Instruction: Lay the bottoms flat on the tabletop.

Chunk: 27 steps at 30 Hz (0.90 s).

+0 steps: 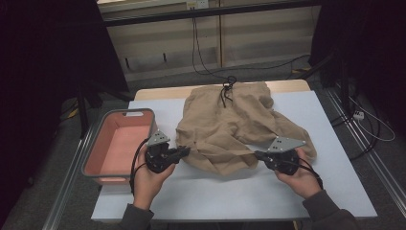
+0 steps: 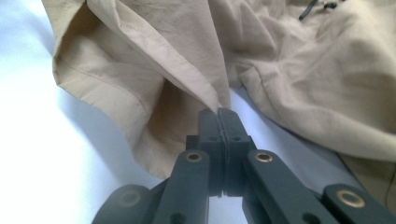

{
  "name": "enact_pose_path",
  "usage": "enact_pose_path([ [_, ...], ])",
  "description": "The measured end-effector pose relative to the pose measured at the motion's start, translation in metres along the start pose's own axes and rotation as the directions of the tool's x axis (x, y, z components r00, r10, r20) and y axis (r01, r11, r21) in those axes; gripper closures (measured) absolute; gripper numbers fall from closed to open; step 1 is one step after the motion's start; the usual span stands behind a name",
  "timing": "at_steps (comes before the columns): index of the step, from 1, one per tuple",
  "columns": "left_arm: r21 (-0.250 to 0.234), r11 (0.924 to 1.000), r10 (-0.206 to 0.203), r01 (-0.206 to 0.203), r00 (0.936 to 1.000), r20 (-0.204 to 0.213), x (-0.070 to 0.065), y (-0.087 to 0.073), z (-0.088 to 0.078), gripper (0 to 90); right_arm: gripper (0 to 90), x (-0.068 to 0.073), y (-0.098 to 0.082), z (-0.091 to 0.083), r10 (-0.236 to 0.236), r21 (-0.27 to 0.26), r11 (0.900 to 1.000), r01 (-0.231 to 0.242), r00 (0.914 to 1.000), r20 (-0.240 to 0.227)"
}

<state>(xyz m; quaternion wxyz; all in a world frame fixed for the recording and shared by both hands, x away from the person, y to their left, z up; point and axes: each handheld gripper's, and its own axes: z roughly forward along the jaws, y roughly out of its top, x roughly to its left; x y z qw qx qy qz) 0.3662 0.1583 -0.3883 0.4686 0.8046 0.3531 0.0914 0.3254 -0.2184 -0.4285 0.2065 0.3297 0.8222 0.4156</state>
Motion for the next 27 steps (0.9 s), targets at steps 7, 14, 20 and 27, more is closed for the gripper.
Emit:
enact_pose_path([
  [7, -0.043, 0.9991, -0.005, 0.005, 1.0, 0.007, -0.001, 0.005, -0.006, 70.4, 89.9, -0.003, -0.01, 0.01, 0.001, 0.054, 0.999, -0.001, 1.0, 0.007],
  [14, -0.034, 0.9993, -0.016, 0.015, 0.9996, -0.022, 0.0, 0.002, 0.004, 49.4, 89.4, 0.003, -0.01, 0.015, -0.018, 0.073, 0.997, 0.021, 0.9988, -0.046],
  [20, 0.012, 0.9999, -0.003, 0.004, 0.9989, -0.046, 0.003, -0.007, 0.018, 33.6, 89.5, 0.015, -0.009, 0.016, -0.066, 0.1, 0.992, 0.076, 0.9927, -0.101],
  [27, 0.028, 0.9996, 0.012, -0.01, 0.9972, -0.074, 0.008, -0.013, 0.024, 26.4, 84.5, 0.022, -0.012, 0.01, -0.05, 0.102, 0.993, 0.065, 0.9882, -0.145],
])
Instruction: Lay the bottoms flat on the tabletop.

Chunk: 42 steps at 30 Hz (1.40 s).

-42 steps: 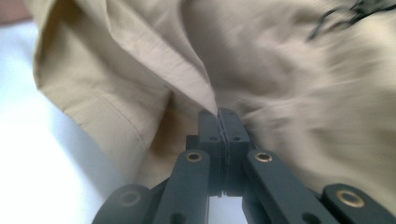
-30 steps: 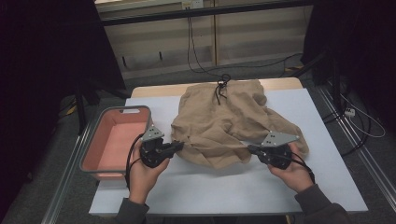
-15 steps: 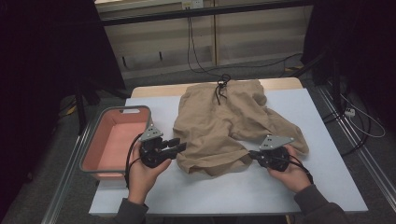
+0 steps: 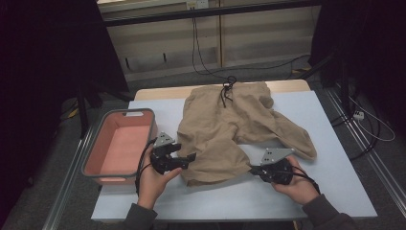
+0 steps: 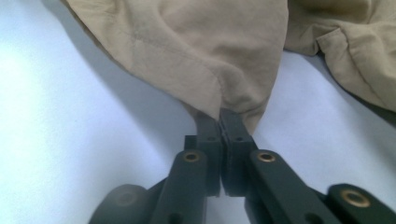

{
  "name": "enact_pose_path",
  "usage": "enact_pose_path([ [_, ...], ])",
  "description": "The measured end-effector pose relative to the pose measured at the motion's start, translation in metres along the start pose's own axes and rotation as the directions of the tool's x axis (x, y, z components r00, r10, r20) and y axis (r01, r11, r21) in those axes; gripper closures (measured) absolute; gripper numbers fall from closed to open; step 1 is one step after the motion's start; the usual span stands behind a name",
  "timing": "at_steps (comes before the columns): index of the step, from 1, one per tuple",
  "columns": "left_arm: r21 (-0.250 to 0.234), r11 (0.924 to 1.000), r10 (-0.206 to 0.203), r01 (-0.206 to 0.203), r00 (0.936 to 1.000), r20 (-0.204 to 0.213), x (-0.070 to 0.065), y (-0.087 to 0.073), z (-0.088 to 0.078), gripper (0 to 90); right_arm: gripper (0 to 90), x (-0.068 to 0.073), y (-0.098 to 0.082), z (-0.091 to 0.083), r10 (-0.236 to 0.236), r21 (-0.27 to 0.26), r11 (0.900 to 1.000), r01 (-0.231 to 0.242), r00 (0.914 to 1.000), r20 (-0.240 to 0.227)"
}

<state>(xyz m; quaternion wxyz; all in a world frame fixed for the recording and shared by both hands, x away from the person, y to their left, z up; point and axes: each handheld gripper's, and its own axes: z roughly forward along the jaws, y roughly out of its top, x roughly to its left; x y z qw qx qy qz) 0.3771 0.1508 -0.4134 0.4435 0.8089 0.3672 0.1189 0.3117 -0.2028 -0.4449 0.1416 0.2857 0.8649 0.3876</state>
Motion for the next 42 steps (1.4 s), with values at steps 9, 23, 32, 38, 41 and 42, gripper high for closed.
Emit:
enact_pose_path([
  [9, 0.004, 0.9997, -0.024, 0.024, 0.9996, -0.017, 0.005, -0.007, 0.006, 21.9, 48.2, -0.015, 0.01, -0.017, 0.054, -0.1, 0.994, -0.048, 0.9969, 0.057],
  [23, 0.029, 0.9993, -0.022, 0.023, 0.9989, -0.042, 0.008, -0.015, 0.005, 20.8, 29.0, -0.035, 0.01, -0.018, 0.166, -0.153, 0.978, -0.144, 0.9763, 0.139],
  [32, 0.052, 0.9983, -0.024, 0.026, 0.9989, -0.04, 0.009, -0.018, 0.013, 20.3, 32.8, -0.04, 0.014, 0.018, 0.185, -0.089, 0.981, -0.172, 0.9679, 0.17],
  [38, 0.051, 0.9982, -0.028, 0.03, 0.999, -0.036, 0.013, -0.019, 0.015, 20.2, 35.4, -0.024, 0.024, 0.046, 0.129, -0.013, 0.992, -0.128, 0.9839, 0.124],
  [41, 0.046, 0.9983, -0.035, 0.037, 0.9987, -0.037, 0.014, -0.019, 0.013, 20.1, 45.6, -0.015, 0.026, 0.054, 0.105, 0.02, 0.994, -0.108, 0.9881, 0.113],
  [42, 0.044, 0.9983, -0.036, 0.037, 0.9987, -0.037, 0.014, -0.019, 0.012, 20.1, 52.3, -0.014, 0.028, 0.054, 0.116, 0.024, 0.993, -0.119, 0.988, 0.102],
])
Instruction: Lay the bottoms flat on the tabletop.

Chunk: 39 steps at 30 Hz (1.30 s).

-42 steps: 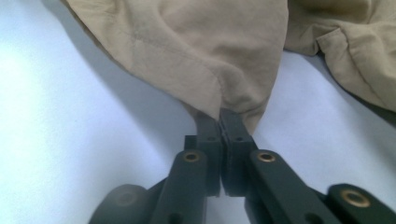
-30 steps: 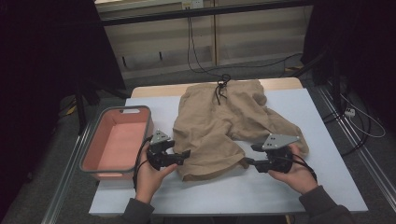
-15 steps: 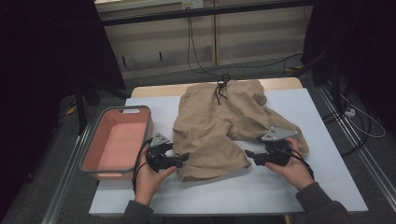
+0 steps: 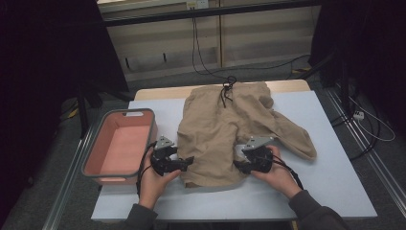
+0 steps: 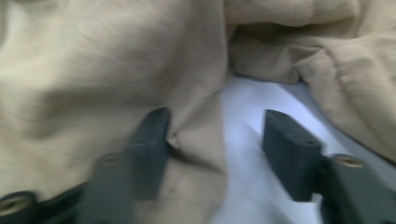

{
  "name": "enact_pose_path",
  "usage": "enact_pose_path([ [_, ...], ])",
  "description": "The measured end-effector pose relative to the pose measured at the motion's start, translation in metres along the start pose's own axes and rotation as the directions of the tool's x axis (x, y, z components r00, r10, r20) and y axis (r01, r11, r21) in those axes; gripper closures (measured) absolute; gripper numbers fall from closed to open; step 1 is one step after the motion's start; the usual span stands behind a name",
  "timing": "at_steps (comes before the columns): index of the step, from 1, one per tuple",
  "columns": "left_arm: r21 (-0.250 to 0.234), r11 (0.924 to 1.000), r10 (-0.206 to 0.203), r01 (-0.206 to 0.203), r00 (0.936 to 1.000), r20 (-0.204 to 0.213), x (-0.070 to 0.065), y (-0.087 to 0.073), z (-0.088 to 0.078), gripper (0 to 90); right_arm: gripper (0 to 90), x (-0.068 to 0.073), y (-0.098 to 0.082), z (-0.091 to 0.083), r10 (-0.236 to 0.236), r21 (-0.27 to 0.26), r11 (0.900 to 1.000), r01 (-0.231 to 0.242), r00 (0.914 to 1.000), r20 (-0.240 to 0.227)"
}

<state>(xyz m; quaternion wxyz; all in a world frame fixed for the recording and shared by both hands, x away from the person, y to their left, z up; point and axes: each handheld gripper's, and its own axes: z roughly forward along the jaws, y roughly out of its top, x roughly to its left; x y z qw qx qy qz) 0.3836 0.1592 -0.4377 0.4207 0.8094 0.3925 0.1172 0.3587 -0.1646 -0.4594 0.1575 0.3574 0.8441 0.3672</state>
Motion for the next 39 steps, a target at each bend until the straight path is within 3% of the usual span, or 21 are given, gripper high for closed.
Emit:
enact_pose_path([
  [4, -0.002, 1.0, 0.003, -0.003, 0.9999, -0.011, 0.0, 0.0, -0.002, 20.2, 78.6, 0.002, -0.001, -0.003, -0.008, 0.0, 1.0, 0.008, 0.9983, -0.057],
  [8, 0.002, 1.0, -0.008, 0.008, 0.9998, -0.018, 0.001, -0.001, -0.002, 20.3, 85.8, 0.001, -0.003, -0.007, 0.005, 0.006, 1.0, -0.005, 0.9978, -0.066],
  [10, 0.008, 0.9991, -0.041, 0.041, 0.9991, -0.013, 0.002, -0.001, -0.002, 28.2, 86.7, -0.001, -0.006, -0.014, 0.009, -0.005, 1.0, -0.009, 0.9985, -0.055],
  [13, 0.016, 0.9995, -0.026, 0.027, 0.9981, -0.055, 0.002, -0.003, -0.002, 30.5, 87.0, -0.001, -0.014, -0.035, 0.008, -0.041, 0.999, -0.01, 0.9986, -0.052],
  [15, 0.027, 0.9995, -0.018, 0.019, 0.9981, -0.059, 0.001, -0.005, -0.002, 31.1, 87.2, -0.002, -0.021, -0.048, 0.003, -0.048, 0.999, -0.005, 0.9991, -0.041],
  [18, 0.037, 0.9993, 0.009, -0.006, 0.9953, -0.096, 0.0, -0.008, -0.001, 29.9, 87.5, -0.004, -0.027, -0.061, 0.018, -0.05, 0.999, -0.019, 0.9996, -0.024],
  [21, 0.066, 0.9978, 0.009, -0.004, 0.9965, -0.083, -0.001, -0.011, 0.003, 32.0, 87.4, -0.002, -0.033, -0.067, -0.004, -0.041, 0.999, 0.003, 0.9998, -0.018],
  [25, 0.102, 0.9947, 0.019, -0.014, 0.9985, -0.05, -0.005, -0.012, 0.008, 47.2, 86.4, -0.002, -0.039, -0.07, -0.008, -0.025, 1.0, 0.008, 1.0, -0.004],
  [32, 0.129, 0.9912, 0.036, -0.03, 0.9983, -0.045, -0.009, -0.011, 0.007, 65.5, 80.5, -0.009, -0.04, -0.066, 0.018, -0.035, 0.999, -0.018, 0.9998, -0.013],
  [39, 0.136, 0.9903, 0.034, -0.027, 0.9983, -0.047, -0.013, -0.012, 0.007, 79.8, 58.2, -0.006, -0.034, -0.064, 0.004, -0.049, 0.999, -0.003, 0.9999, 0.017],
])
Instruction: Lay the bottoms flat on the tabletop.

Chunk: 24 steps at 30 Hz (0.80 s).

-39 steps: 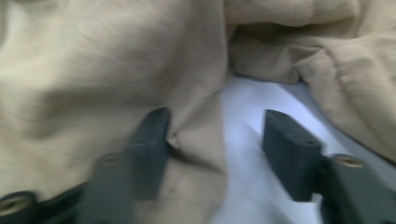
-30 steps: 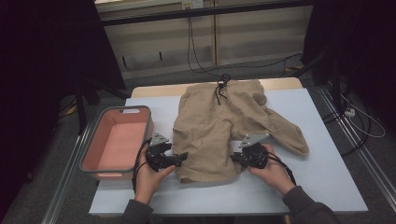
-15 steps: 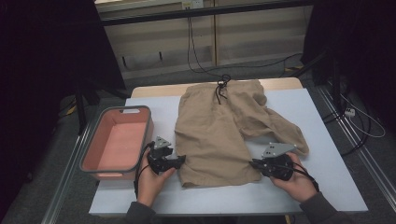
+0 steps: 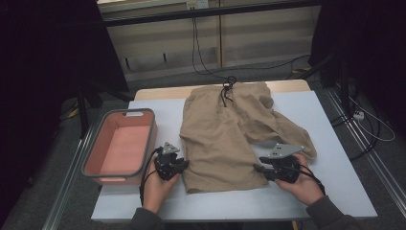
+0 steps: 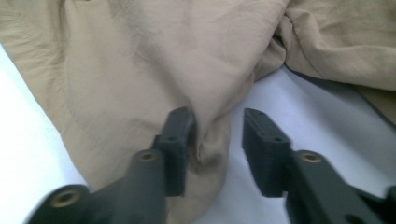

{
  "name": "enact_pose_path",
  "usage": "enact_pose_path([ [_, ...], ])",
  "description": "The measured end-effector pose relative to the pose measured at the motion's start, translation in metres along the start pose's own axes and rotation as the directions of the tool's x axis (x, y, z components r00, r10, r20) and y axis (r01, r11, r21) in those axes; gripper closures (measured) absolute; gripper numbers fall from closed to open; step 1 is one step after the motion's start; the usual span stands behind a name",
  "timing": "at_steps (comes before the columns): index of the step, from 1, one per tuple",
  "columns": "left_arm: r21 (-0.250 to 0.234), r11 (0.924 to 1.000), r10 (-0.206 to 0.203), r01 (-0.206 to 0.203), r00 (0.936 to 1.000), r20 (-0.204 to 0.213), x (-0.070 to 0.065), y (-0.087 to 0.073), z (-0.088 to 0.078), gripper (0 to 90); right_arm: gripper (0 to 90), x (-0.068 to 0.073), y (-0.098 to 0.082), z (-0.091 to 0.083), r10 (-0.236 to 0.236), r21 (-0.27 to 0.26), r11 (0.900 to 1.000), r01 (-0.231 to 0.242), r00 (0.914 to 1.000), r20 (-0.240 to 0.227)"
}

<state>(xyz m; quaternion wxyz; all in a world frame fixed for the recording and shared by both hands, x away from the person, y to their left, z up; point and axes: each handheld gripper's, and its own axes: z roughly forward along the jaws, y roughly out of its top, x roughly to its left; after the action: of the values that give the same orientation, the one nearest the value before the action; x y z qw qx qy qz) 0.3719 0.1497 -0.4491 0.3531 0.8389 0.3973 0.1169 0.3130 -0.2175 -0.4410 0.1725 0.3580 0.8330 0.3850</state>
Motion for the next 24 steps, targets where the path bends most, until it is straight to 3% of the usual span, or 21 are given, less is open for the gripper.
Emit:
enact_pose_path([
  [7, 0.02, 0.9997, -0.012, 0.012, 0.9999, 0.008, -0.002, 0.001, -0.002, 87.2, 43.5, 0.002, 0.003, 0.006, -0.015, -0.003, 1.0, 0.015, 0.9998, 0.009],
  [10, 0.006, 0.9999, -0.016, 0.016, 0.9998, 0.012, -0.001, 0.004, -0.009, 87.7, 37.1, 0.003, 0.003, 0.007, -0.012, -0.004, 1.0, 0.012, 0.9998, 0.017],
  [14, -0.037, 0.9993, -0.004, 0.003, 0.9998, -0.02, 0.002, 0.01, -0.026, 88.1, 31.0, 0.002, 0.003, 0.006, -0.009, -0.025, 1.0, 0.009, 0.9996, 0.028],
  [21, -0.077, 0.997, -0.018, 0.013, 0.9977, -0.066, 0.01, 0.013, -0.043, 88.2, 29.4, 0.001, 0.008, 0.005, 0.002, -0.058, 0.998, 0.0, 0.9991, 0.042],
  [24, -0.079, 0.9967, -0.026, 0.02, 0.9963, -0.082, 0.011, 0.013, -0.046, 88.2, 37.0, 0.0, 0.012, 0.007, 0.012, -0.056, 0.998, -0.01, 0.9991, 0.04],
])
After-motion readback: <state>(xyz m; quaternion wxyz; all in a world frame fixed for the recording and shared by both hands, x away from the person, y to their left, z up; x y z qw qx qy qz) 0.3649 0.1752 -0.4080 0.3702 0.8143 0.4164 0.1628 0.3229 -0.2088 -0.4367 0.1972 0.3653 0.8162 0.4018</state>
